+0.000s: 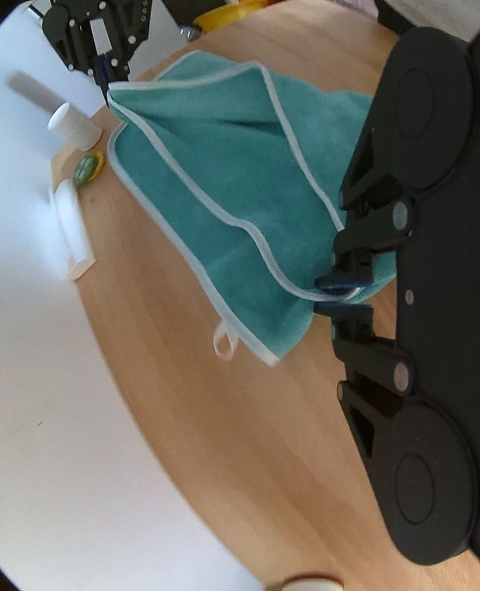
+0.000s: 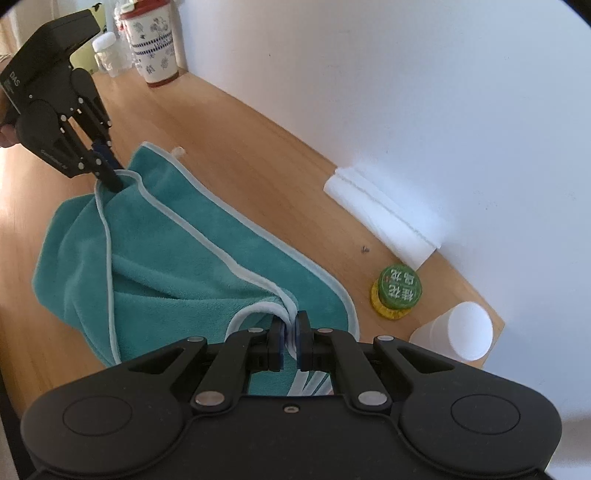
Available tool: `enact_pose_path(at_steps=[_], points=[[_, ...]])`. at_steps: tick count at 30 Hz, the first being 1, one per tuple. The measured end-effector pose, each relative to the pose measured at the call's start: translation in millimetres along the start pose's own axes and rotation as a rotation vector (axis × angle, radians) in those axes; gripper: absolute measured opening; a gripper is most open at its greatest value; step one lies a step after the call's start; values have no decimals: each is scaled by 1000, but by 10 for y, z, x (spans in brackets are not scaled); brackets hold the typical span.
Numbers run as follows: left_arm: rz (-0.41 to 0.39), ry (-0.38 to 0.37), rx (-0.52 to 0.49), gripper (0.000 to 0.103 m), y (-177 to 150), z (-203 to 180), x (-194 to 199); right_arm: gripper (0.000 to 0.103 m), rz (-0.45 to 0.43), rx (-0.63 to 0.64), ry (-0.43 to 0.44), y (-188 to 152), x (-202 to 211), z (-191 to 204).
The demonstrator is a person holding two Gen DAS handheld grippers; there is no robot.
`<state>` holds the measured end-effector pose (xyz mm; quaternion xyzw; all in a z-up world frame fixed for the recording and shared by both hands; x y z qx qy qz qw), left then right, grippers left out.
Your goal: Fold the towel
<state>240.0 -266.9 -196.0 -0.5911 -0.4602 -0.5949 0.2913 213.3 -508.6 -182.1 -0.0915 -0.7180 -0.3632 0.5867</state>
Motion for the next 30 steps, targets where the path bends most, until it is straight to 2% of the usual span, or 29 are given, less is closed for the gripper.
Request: enact_pose_path(at_steps=[2, 9, 11, 18, 25, 30], points=[[6, -2, 33, 6, -18, 55, 88, 6, -21, -29, -18, -1, 39, -38], [-36, 45, 18, 6, -49, 45, 268, 6, -41, -47, -32, -15, 128, -11], [1, 57, 41, 6, -27, 60, 193, 6, -32, -57, -45, -26, 112, -29], [38, 125, 40, 7, -86, 66, 66, 6, -44, -43, -30, 23, 134, 35], [-45, 108, 13, 5, 22, -18, 282, 6, -45, -37, -34, 32, 155, 100], [-74, 134, 57, 5, 191, 84, 234, 6, -51, -88, -61, -30, 213, 36]])
Point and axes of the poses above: each gripper's, at about its wrist camera, not at the fingertips, and x roughly against the way its jaws point, z to its left, y to its top, the point moved 5 cm from there along -x, roughly the way its jaws point, and after that the axes turned 11 degrees about x, right-handed, at the moved point
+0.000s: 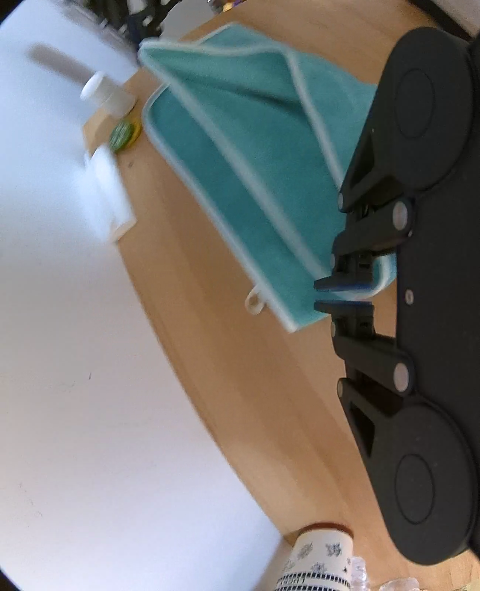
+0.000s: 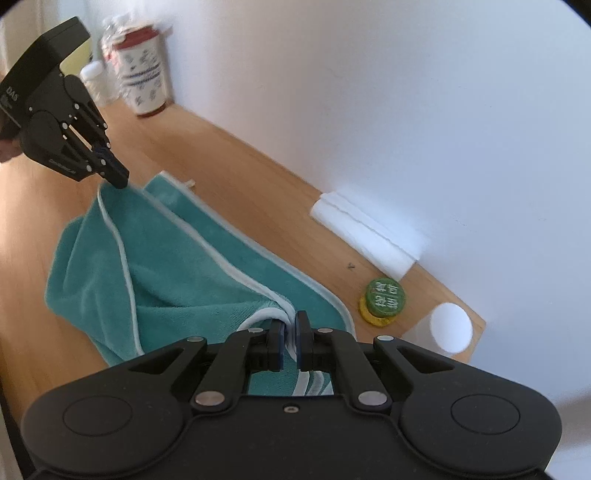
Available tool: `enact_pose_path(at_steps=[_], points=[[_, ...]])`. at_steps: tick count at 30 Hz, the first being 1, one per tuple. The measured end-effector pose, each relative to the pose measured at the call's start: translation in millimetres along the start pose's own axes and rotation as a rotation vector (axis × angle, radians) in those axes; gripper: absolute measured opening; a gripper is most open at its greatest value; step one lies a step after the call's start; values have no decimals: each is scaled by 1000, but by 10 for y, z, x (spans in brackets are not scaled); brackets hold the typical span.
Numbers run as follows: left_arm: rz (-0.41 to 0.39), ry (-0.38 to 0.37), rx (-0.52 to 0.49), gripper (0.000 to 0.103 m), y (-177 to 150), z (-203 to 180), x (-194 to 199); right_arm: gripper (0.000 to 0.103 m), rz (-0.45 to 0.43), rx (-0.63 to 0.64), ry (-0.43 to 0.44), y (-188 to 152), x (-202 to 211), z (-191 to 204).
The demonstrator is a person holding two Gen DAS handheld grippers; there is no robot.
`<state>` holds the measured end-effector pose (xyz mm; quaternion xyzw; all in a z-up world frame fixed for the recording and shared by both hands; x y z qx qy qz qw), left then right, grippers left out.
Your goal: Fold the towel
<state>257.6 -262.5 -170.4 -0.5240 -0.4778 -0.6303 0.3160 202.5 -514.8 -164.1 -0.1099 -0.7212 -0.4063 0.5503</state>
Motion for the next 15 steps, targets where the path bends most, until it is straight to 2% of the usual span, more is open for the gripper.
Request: enact_pose_path(at_steps=[2, 5, 10, 12, 13, 15], points=[[7, -8, 6, 1, 8, 20, -34, 6, 6, -11, -22, -15, -44, -47], [32, -19, 7, 2, -23, 31, -80, 6, -7, -21, -33, 13, -88, -84], [95, -78, 98, 6, -96, 174, -207, 6, 8, 2, -7, 28, -145, -25], [117, -103, 113, 17, -141, 196, -226, 6, 13, -6, 3, 2, -166, -20], [125, -113, 122, 27, -151, 197, -237, 6, 19, -9, 10, -15, -171, -16], [137, -139, 152, 31, -160, 197, -245, 6, 22, -5, 12, -32, -178, -7]])
Point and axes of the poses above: each gripper's, at about its wrist camera, not at the fingertips, and x roughly against the way its jaws point, z to its left, y to its top, the point moved 5 cm from there along -x, roughly the way its jaws point, and after that the axes turned 11 degrees about x, right-handed, at the moved point
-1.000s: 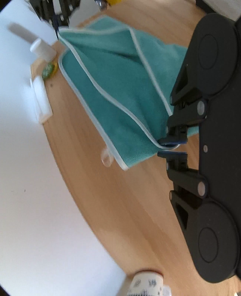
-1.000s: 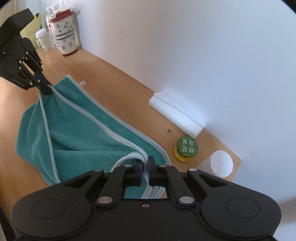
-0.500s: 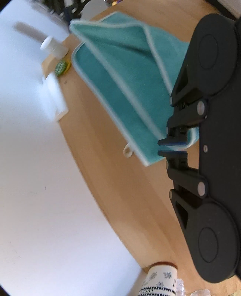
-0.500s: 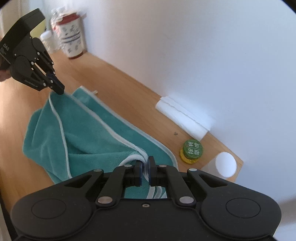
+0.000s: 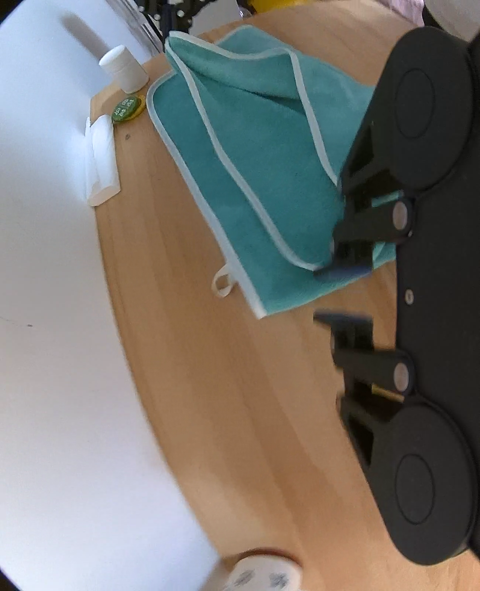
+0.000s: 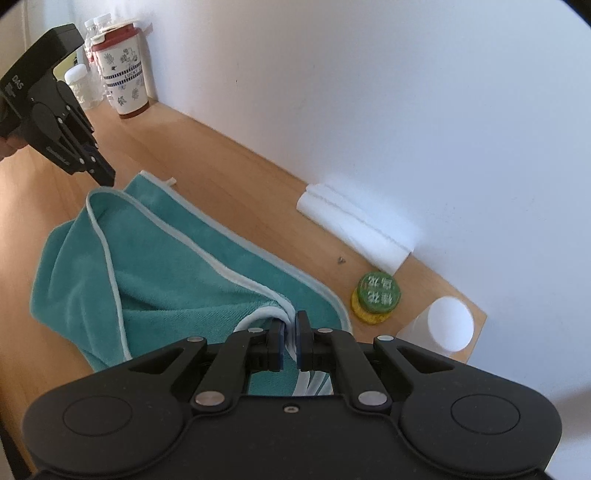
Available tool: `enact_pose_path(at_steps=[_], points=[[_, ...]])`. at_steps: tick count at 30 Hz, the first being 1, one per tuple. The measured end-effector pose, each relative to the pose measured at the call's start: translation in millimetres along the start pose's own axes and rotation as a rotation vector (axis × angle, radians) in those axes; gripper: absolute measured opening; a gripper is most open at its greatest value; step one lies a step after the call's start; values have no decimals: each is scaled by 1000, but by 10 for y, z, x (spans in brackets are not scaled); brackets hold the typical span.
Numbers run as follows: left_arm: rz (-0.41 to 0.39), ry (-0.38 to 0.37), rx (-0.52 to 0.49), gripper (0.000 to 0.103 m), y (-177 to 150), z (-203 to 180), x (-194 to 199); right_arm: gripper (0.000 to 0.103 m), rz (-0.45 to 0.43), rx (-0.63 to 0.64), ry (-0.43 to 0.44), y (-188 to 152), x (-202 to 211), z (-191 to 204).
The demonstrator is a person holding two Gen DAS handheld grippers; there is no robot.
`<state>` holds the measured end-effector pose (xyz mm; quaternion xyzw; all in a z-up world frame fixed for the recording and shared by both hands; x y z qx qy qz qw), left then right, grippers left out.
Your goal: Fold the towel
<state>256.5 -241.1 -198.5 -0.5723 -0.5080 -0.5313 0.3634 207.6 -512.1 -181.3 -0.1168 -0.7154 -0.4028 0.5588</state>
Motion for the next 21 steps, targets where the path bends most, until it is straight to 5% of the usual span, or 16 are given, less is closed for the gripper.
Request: enact_pose_path(at_steps=[11, 16, 18, 19, 21], points=[[-2, -48, 158, 37, 56, 32, 212, 6, 20, 16, 1, -47, 17, 15], [60, 15, 169, 36, -39, 0, 71, 6, 25, 22, 5, -61, -8, 39], [75, 16, 166, 24, -72, -35, 1, 6, 30, 26, 11, -68, -25, 55], [82, 16, 164, 6, -88, -53, -34, 6, 32, 25, 17, -72, -33, 62], [82, 14, 149, 4, -112, -97, -71, 6, 35, 34, 17, -77, -40, 77]])
Point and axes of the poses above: each gripper's, at about its wrist camera, not at the fingertips, and x roughly against the way its jaws point, z to its left, y to its top, the point moved 5 cm from there along -x, roughly the way its jaws point, and after that the axes turned 11 degrees about x, right-handed, at the moved point
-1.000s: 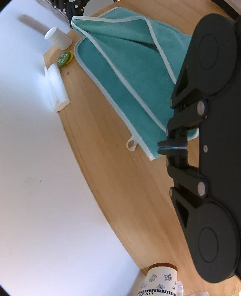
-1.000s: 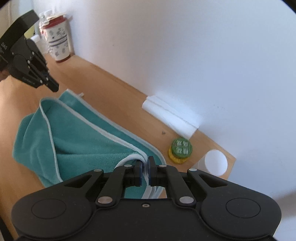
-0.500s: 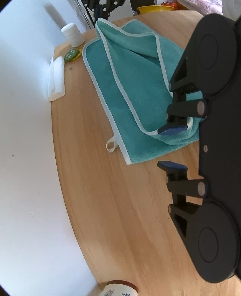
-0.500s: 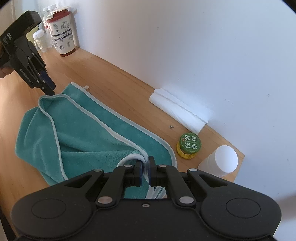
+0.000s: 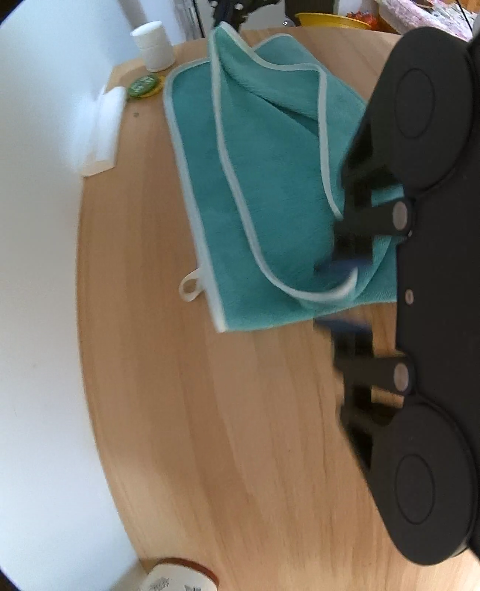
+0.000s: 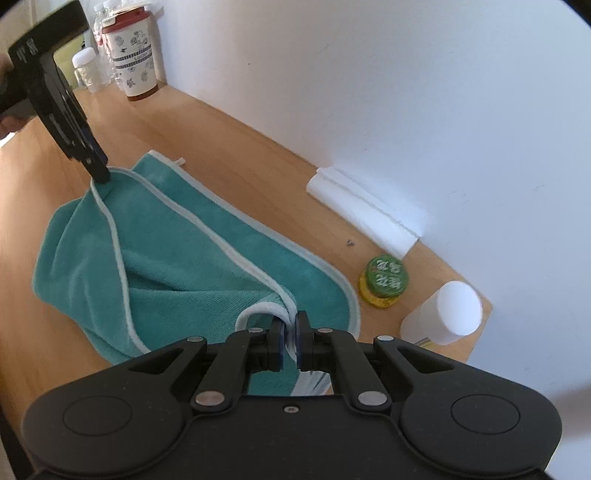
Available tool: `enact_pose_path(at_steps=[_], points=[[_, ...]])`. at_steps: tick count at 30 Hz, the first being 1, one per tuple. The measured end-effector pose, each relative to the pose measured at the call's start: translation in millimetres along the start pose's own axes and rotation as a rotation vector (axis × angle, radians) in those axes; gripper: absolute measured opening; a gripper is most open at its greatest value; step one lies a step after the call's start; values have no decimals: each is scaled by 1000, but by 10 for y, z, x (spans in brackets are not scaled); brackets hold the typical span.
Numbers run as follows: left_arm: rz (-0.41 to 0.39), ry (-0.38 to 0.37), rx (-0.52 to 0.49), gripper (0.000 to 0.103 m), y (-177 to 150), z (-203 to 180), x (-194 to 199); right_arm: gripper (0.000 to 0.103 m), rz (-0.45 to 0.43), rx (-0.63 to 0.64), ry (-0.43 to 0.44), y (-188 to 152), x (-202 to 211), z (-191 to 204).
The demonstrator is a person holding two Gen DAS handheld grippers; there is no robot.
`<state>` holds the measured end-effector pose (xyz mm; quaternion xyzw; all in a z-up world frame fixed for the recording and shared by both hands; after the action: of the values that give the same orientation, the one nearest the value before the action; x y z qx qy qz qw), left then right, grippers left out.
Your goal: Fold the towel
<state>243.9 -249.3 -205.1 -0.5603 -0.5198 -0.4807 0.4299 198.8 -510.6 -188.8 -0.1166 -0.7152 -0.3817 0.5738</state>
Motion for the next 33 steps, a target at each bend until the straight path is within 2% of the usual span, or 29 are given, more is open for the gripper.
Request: enact_pose_path(at_steps=[4, 8, 15, 23, 25, 28, 31, 33], points=[[-47, 0, -30, 3, -1, -62, 62, 6, -10, 16, -13, 2, 24, 7], [-103, -5, 6, 2, 94, -1, 163, 6, -47, -26, -59, 18, 95, -86], [-125, -10, 69, 2, 251, 143, 175, 6, -60, -56, -105, 61, 42, -223], [-148, 0, 63, 2, 337, 134, 144, 6, -60, -72, -133, 156, -129, -301], [-170, 13, 67, 2, 359, 142, 177, 6, -47, -91, -141, 149, -183, -339], [-148, 44, 88, 2, 372, 217, 113, 6, -45, -139, -156, 136, -259, -405], [-153, 62, 95, 3, 360, 266, 45, 8, -29, -126, -188, 130, -372, -401], [-159, 65, 116, 3, 364, 297, 42, 18, -7, -101, -222, 134, -454, -382]])
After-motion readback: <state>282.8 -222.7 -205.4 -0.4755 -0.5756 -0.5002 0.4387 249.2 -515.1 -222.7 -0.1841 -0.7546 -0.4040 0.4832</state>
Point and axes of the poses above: each gripper's, at about its wrist camera, not at the fingertips, and x roughly against the way its jaws point, z to its left, y to its top, the point moved 5 cm from there along -x, roughly the way its jaws point, and after that the axes turned 11 degrees about x, right-handed, at the moved point
